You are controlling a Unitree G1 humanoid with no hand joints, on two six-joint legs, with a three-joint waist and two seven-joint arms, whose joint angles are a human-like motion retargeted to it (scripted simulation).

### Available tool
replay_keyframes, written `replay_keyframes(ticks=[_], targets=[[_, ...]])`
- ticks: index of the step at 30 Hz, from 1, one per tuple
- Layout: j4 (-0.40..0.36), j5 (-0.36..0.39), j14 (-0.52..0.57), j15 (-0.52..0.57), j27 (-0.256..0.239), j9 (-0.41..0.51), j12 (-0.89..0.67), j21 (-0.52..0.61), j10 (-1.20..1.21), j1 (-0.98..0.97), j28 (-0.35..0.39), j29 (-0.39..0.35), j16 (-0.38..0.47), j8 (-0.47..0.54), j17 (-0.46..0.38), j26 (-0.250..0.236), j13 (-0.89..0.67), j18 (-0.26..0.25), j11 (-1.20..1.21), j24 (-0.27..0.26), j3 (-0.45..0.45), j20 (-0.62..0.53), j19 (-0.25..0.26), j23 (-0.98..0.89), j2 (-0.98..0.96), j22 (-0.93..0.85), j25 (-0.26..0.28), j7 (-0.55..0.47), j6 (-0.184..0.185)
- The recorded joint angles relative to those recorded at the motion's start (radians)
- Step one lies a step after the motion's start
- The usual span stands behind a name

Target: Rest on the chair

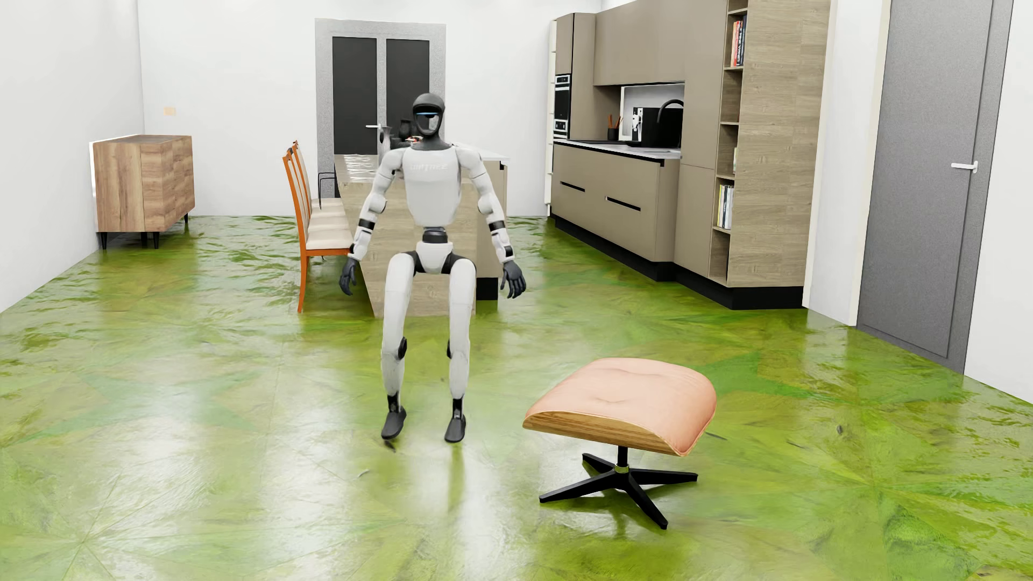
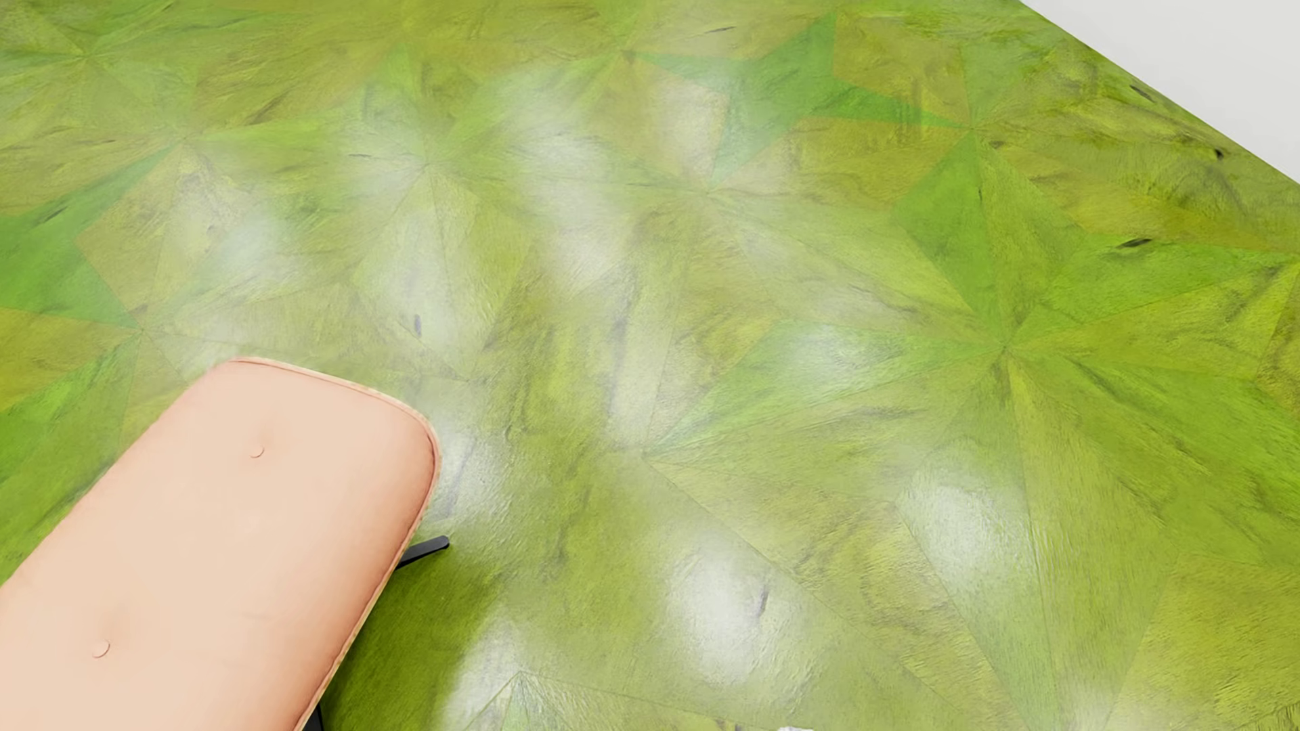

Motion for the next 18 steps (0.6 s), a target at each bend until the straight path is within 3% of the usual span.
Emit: replay_keyframes(ticks=[2,4,7,8,9,10,11,12,15,18], targets=[[-0.009,0.034,-0.023,0.018,-0.002,0.001,-0.025,-0.029,-0.018,0.045,0.001,0.008,-0.002,-0.019,-0.006,-0.012,0.0,-0.001,-0.225,0.008,-0.012,-0.027,0.002,0.011,-0.04,-0.018,-0.019,0.007,-0.002],[-0.02,0.057,-0.06,0.031,0.008,0.01,-0.038,-0.054,-0.029,0.112,-0.008,0.02,-0.004,-0.046,-0.015,-0.014,0.007,0.01,-0.364,0.018,-0.015,-0.044,-0.035,0.016,-0.044,-0.042,-0.02,0.019,-0.001],[-0.038,0.05,-0.101,0.13,0.014,-0.008,-0.011,-0.085,0.008,0.206,-0.011,0.025,-0.006,-0.072,-0.027,-0.022,0.033,0.015,-0.336,0.036,-0.018,-0.039,0.054,0.022,-0.018,-0.06,-0.021,0.043,0.003],[-0.029,0.057,-0.123,0.146,0.017,-0.028,0.006,-0.112,0.086,0.198,-0.018,0.038,-0.005,-0.083,-0.031,-0.02,0.049,0.007,-0.36,0.046,-0.018,-0.027,0.011,0.015,0.021,-0.065,-0.033,0.058,0.012],[-0.005,0.075,-0.126,0.151,0.014,-0.039,0.015,-0.112,0.224,0.155,-0.015,0.03,-0.008,-0.063,-0.03,-0.021,0.053,-0.038,-0.35,0.048,-0.016,-0.009,-0.011,0.016,0.039,-0.055,-0.033,0.066,0.028],[0.036,0.09,-0.079,0.154,0.018,-0.048,0.029,-0.101,0.411,0.085,-0.005,0.02,-0.011,-0.047,-0.025,-0.02,0.059,-0.135,-0.355,0.034,-0.008,-0.006,-0.019,0.023,0.071,-0.038,-0.03,0.055,0.039],[0.087,0.1,0.071,0.159,0.022,-0.046,0.036,-0.103,0.607,0.015,-0.028,0.033,-0.008,-0.059,-0.025,-0.02,0.071,-0.289,-0.389,0.033,0.008,-0.013,-0.057,0.013,0.13,-0.027,-0.04,0.066,0.05],[0.13,0.102,0.106,0.162,0.021,-0.026,0.025,-0.11,0.781,-0.064,-0.046,0.044,-0.004,-0.074,-0.03,-0.017,0.067,-0.299,-0.41,0.048,0.024,0.001,-0.097,-0.003,0.184,-0.027,-0.054,0.076,0.057],[0.163,0.06,0.059,0.148,0.014,-0.018,0.026,-0.082,0.906,-0.279,-0.024,0.001,-0.007,-0.065,-0.025,-0.006,0.039,-0.225,-0.434,0.073,0.066,0.012,-0.096,-0.013,0.259,-0.028,-0.057,-0.009,0.042],[0.189,-0.013,0.032,0.122,-0.014,-0.009,0.027,-0.049,0.671,-0.36,-0.014,-0.015,-0.013,-0.06,-0.027,-0.006,0.011,-0.122,-0.416,0.088,0.095,0.034,-0.056,-0.042,0.283,-0.032,-0.047,-0.056,0.033]])
